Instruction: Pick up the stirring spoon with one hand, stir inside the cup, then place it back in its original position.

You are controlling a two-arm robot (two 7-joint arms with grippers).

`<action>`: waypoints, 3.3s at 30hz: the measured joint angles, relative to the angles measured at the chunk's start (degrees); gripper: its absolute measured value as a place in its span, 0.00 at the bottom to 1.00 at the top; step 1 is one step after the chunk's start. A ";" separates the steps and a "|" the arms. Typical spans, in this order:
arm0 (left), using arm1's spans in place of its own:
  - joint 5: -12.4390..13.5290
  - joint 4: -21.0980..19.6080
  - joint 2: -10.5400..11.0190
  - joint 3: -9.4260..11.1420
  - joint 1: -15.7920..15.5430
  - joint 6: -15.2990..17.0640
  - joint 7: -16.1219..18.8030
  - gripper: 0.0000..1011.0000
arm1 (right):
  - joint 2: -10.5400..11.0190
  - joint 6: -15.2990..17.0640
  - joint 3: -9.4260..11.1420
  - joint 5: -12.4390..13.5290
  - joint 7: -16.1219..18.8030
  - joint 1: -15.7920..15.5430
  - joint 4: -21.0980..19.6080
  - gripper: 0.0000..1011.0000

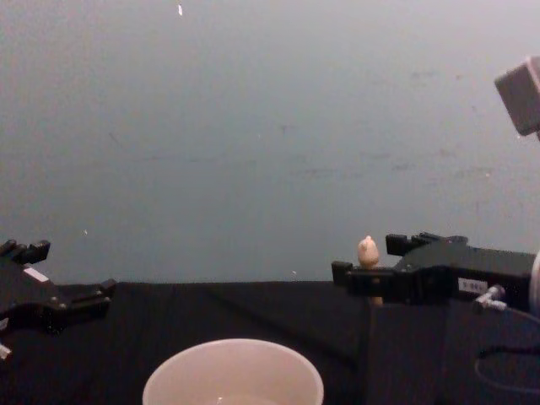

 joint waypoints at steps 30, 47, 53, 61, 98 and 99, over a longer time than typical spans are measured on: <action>0.00 0.00 0.00 0.00 0.00 0.00 0.00 0.99 | -0.73 -0.08 0.22 -0.78 0.30 0.24 0.66 0.77; -0.01 0.00 0.00 0.00 0.00 0.00 0.00 0.99 | -0.67 -0.07 0.22 -0.71 0.24 0.20 0.60 0.22; 0.00 0.00 0.00 0.00 0.00 0.00 0.00 0.99 | -0.68 -0.07 0.30 -0.69 0.27 0.13 0.57 0.19; 0.00 0.00 0.00 0.00 0.00 0.00 0.00 0.99 | -0.57 -0.07 1.32 -0.63 1.10 -0.77 -0.86 0.19; 0.00 0.00 0.00 0.00 0.00 0.00 0.00 0.99 | 0.10 2.47 8.46 6.46 -4.87 -5.37 -19.20 0.19; 0.00 0.00 0.00 0.00 0.00 0.00 0.00 0.99 | -0.06 2.40 8.17 6.42 -4.87 -5.30 -19.20 0.19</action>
